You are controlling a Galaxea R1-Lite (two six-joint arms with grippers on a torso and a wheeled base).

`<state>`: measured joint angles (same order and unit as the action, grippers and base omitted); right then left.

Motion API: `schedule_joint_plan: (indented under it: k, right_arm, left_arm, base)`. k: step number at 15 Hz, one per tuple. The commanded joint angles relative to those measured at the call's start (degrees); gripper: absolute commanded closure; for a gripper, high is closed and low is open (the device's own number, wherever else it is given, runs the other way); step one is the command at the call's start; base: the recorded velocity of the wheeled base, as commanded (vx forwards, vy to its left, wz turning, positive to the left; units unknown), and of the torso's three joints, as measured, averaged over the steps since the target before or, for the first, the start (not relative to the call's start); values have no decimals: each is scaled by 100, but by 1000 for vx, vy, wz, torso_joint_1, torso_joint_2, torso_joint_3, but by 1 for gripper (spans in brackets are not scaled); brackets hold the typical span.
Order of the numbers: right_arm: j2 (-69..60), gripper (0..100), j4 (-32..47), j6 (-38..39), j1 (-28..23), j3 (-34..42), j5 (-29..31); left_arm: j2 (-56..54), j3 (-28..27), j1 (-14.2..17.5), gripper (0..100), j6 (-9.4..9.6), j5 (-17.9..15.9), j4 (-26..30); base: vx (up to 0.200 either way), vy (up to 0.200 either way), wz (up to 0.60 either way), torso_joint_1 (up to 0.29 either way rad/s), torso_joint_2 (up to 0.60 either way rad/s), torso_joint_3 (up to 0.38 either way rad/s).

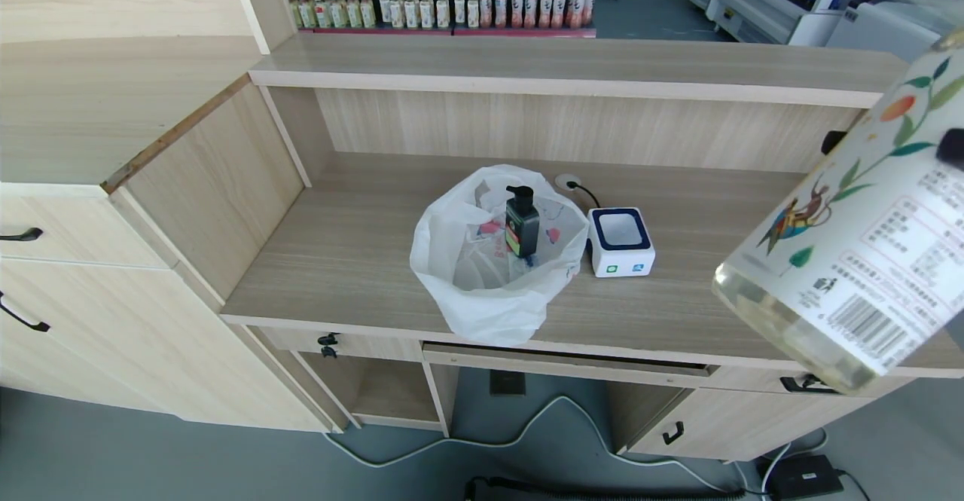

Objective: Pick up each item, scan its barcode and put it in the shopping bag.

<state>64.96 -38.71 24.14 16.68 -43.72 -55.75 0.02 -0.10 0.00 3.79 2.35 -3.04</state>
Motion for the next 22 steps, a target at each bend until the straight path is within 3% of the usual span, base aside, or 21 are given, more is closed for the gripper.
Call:
schedule_joint_plan:
  k: [1, 3, 4, 6, 8, 11, 17, 22]
  right_arm:
    - [676, 100, 12, -2159, -1211, 575, 20]
    - [1133, 100, 126, -4400, -2116, 707, 336]
    - [1308, 100, 135, -5130, -2380, 663, 697]
    - [1554, 100, 118, -6211, -2898, 566, 1365]
    - [1607, 100, 126, -7054, -3294, 583, 1593]
    - [1642, 100, 144, -7705, -3689, 601, 1611]
    - [1616, 100, 21, -7863, -4050, 575, 1602]
    - [1941, 100, -462, -8592, -4234, 276, 1628]
  left_arm:
    - [-2, 1, 0, 0, -1, 2, -4]
    - [-2, 1, 0, 0, -1, 2, -4]
    - [-2, 1, 0, 0, -1, 2, -4]
    - [-2, 1, 0, 0, -1, 2, -4]
    - [-2, 1, 0, 0, -1, 2, -4]
    - [-2, 1, 0, 0, -1, 2, -4]
    - [-2, 1, 0, 0, -1, 2, -4]
    - [-2, 1, 0, 0, -1, 2, -4]
  base:
    - [0, 0, 0, 0, 0, 0]
    - [0, 0, 0, 0, 0, 0]
    - [0, 0, 0, 0, 0, 0]
    - [0, 0, 0, 0, 0, 0]
    - [0, 0, 0, 0, 0, 0]
    - [0, 0, 0, 0, 0, 0]
    - [0, 0, 0, 0, 0, 0]
    - [0, 0, 120, 0, 0, 1]
